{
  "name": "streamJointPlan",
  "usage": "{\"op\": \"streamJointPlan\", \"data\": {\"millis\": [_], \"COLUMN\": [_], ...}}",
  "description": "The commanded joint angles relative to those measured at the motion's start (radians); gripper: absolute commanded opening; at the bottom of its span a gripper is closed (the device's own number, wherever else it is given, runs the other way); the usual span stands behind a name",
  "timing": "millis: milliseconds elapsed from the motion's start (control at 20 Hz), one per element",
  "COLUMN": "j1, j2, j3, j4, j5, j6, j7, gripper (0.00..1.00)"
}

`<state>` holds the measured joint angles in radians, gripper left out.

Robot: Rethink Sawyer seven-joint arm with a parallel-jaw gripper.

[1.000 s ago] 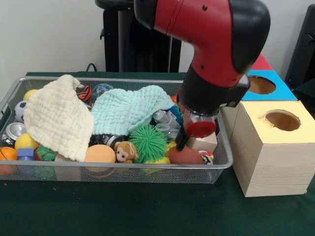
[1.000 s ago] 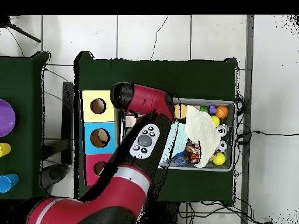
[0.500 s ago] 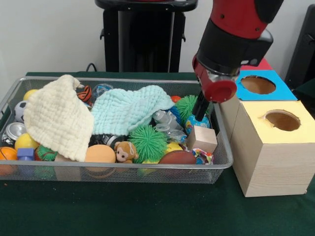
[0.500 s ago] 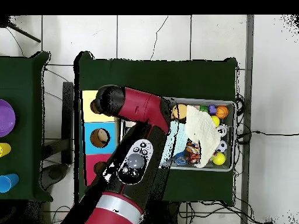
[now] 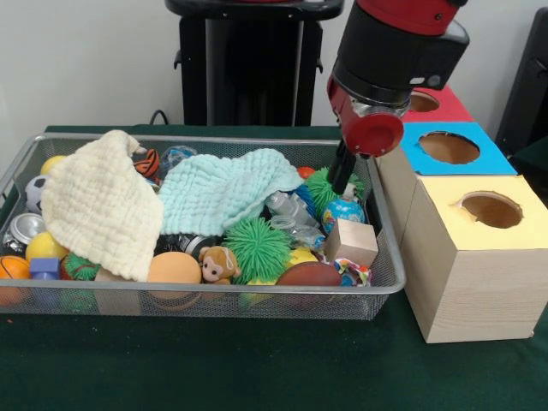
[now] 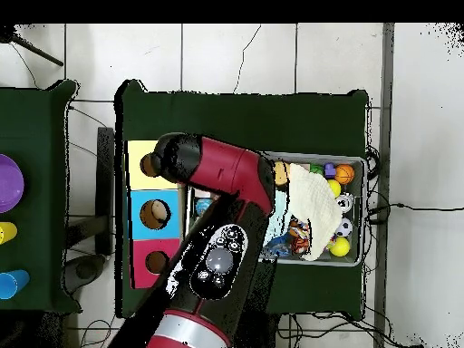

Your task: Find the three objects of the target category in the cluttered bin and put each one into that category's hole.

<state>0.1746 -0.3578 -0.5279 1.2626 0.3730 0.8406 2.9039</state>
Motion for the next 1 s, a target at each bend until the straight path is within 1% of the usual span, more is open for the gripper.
{"op": "streamJointPlan", "data": {"millis": [50, 350, 550, 800, 1000], "j1": [-0.053, -0.039, -0.034, -0.021, -0.022], "j2": [0.107, 0.148, 0.162, 0.184, 0.198], "j3": [0.122, 0.089, 0.078, 0.057, 0.051], "j4": [-0.006, -0.066, -0.081, -0.111, -0.127], "j5": [-0.025, -0.045, -0.043, -0.039, -0.039], "j6": [-0.046, -0.002, -0.006, 0.011, 0.013], "j7": [0.04, 0.057, 0.076, 0.103, 0.097], "gripper": [0.0, 0.0, 0.0, 0.0, 0.0]}}
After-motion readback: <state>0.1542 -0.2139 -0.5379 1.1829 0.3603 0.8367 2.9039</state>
